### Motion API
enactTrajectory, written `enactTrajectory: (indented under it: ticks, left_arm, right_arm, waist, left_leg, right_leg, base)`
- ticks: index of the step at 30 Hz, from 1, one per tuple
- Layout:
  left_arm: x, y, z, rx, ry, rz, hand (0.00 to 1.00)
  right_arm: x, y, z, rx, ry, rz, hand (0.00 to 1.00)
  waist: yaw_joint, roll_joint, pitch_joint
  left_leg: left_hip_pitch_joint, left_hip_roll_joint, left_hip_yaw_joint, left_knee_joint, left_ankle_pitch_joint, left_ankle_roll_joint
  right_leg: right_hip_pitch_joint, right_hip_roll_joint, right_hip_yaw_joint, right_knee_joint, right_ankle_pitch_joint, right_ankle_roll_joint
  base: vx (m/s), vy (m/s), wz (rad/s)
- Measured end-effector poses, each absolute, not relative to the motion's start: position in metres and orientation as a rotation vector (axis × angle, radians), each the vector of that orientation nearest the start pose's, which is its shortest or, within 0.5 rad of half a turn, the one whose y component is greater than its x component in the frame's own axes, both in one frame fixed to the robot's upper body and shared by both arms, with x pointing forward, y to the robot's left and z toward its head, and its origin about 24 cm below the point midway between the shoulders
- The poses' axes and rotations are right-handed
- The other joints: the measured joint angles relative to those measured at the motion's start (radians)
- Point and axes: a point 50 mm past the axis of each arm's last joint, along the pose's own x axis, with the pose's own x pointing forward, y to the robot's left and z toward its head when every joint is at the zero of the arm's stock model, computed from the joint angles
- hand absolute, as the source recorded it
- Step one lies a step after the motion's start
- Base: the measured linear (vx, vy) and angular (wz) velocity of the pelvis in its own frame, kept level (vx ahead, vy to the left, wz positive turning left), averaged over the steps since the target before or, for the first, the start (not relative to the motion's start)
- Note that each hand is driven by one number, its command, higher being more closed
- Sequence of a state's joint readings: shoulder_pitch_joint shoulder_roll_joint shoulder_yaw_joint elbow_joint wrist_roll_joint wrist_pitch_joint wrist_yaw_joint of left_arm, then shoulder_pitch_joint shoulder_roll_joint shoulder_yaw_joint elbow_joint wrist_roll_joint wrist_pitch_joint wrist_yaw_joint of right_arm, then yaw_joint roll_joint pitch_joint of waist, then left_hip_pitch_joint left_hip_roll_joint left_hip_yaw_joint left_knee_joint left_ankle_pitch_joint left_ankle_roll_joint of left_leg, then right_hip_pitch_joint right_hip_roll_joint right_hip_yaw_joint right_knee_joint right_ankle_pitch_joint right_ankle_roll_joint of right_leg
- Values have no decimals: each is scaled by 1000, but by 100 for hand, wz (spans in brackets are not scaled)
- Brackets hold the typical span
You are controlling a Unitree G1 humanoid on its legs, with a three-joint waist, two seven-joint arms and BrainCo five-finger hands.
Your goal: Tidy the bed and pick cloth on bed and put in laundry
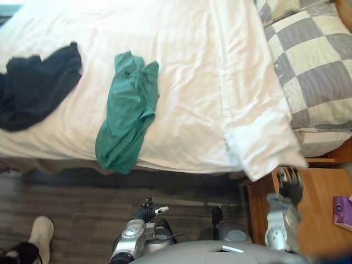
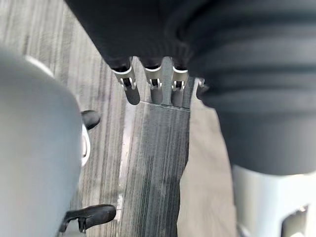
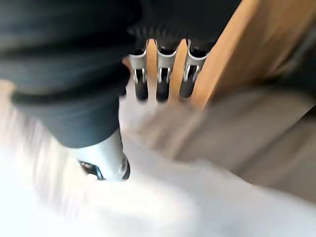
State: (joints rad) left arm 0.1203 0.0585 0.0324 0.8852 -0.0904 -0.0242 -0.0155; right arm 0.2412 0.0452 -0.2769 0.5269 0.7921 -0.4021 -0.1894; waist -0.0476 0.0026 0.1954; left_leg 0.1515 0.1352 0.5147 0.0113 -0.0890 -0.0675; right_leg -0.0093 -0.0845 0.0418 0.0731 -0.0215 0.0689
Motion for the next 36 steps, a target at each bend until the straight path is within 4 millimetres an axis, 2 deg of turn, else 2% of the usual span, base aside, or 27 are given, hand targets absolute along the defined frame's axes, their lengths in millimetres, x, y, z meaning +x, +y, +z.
enactTrajectory:
  ticks: [2,5,6,7,9,12,13,15,18,19,20,22,23,24,26,27,29,30,32,34,36]
  left_arm:
    - [111,177,-150,-101,967,129,0]
    - [110,176,-151,-161,956,154,0]
    - [110,173,-151,-174,956,155,0]
    - [109,170,-151,-189,957,155,0]
    - [109,167,-151,-214,956,143,0]
    - [106,165,-153,-242,981,152,0]
    - [106,165,-153,-243,988,150,0]
    - [106,164,-153,-254,997,146,0]
    - [110,167,-152,-214,1013,125,0]
    - [110,169,-151,-202,1013,127,0]
    - [113,172,-150,-184,1004,134,0]
    - [118,176,-148,-154,993,133,0]
    - [125,180,-145,-140,975,131,0]
    - [128,182,-144,-132,969,131,0]
    - [137,188,-140,-108,945,133,0]
    - [140,189,-140,-104,940,132,0]
    - [149,191,-136,-92,912,125,0]
    - [152,191,-135,-91,901,123,0]
    - [165,186,-129,-103,855,110,0]
    - [172,182,-128,-113,835,105,0]
    - [193,174,-119,-151,772,100,0]
  right_arm:
    - [85,-234,-113,725,376,-1069,0]
    - [49,-240,-122,732,416,-1224,0]
    - [45,-242,-122,728,410,-1249,0]
    - [40,-247,-120,713,380,-1280,100]
    - [44,-252,-113,701,322,-1285,100]
    - [80,-264,-80,655,123,-1135,100]
    - [100,-266,-62,607,45,-1030,100]
    - [128,-264,-40,557,-33,-852,100]
    - [162,-253,-24,593,-90,-643,100]
    - [168,-251,-22,609,-98,-615,100]
    - [181,-247,-17,643,-120,-560,100]
    - [203,-245,-3,684,-172,-485,100]
    - [220,-247,11,701,-223,-440,100]
    - [228,-248,19,702,-246,-416,100]
    - [256,-252,50,706,-338,-339,100]
    - [263,-253,59,710,-362,-322,100]
    - [290,-252,100,736,-475,-261,100]
    - [295,-253,110,735,-498,-251,100]
    - [313,-255,150,741,-590,-196,100]
    - [319,-255,171,748,-640,-173,100]
    - [324,-251,198,763,-705,-138,100]
  waist:
    - [-9,6,-20]
    - [-20,6,-45]
    - [-18,5,-51]
    - [-18,6,-65]
    - [-17,4,-79]
    - [-16,-2,-83]
    - [-11,0,-90]
    - [-8,-8,-92]
    - [10,-12,-86]
    - [11,-9,-83]
    - [12,-23,-67]
    - [12,-20,-36]
    - [12,-21,2]
    - [11,-20,22]
    - [16,-12,96]
    - [19,-8,116]
    - [31,3,165]
    - [33,7,176]
    - [42,26,210]
    - [42,41,225]
    - [54,51,245]
  left_leg:
    - [28,3,37,-19,3,-6]
    - [67,6,69,-47,8,-15]
    - [74,6,76,-52,9,-16]
    - [82,6,85,-61,9,-18]
    - [85,6,90,-64,10,-18]
    - [97,5,92,-70,8,-22]
    - [97,4,90,-72,8,-23]
    - [92,2,79,-72,11,-21]
    - [79,1,57,-69,15,-20]
    - [71,0,51,-64,16,-20]
    - [59,-1,38,-55,17,-18]
    - [10,-5,15,-24,13,-12]
    - [-23,-10,-6,-1,11,-6]
    - [-42,-11,-14,10,10,-2]
    - [-93,-14,-37,47,7,12]
    - [-104,-14,-39,56,5,15]
    - [-178,-16,-50,92,2,24]
    - [-200,-18,-55,99,5,29]
    - [-272,-22,-67,106,19,44]
    - [-313,-22,-78,120,22,48]
    - [-416,-12,-89,169,22,50]
  right_leg:
    - [3,9,26,-1,-1,-1]
    - [19,20,39,-4,-3,-4]
    - [20,22,44,-4,-3,-5]
    - [21,25,52,-4,-3,-5]
    - [22,26,53,-4,-3,-5]
    - [32,25,52,-4,-3,-5]
    - [32,24,50,-3,-4,-5]
    - [32,21,41,-2,-4,-6]
    - [25,15,22,14,-18,1]
    - [17,12,16,21,-21,2]
    - [9,9,13,32,-24,0]
    - [-25,-3,7,47,-25,1]
    - [-46,-11,4,57,-23,3]
    - [-58,-14,1,60,-21,4]
    - [-92,-22,-6,67,-12,10]
    - [-95,-23,-6,67,-8,10]
    - [-156,-28,-5,66,11,11]
    - [-173,-29,-6,65,17,10]
    - [-232,-35,-15,65,33,6]
    - [-265,-39,-24,71,37,6]
    - [-362,-41,-29,117,36,5]
  base:
    - [-15,-11,-42]
    - [-13,-38,-26]
    - [-27,-39,-24]
    - [-23,-26,-19]
    - [-20,-25,-10]
    - [-8,-7,2]
    - [-15,-20,7]
    - [-12,-25,13]
    - [-8,-24,20]
    - [7,-27,27]
    - [-12,-17,25]
    - [-36,-7,28]
    - [-31,-2,27]
    - [-62,-15,33]
    - [-54,-15,24]
    - [-70,9,10]
    - [-95,12,9]
    - [-64,1,18]
    - [-64,0,21]
    - [-44,4,21]
    - [-42,0,22]
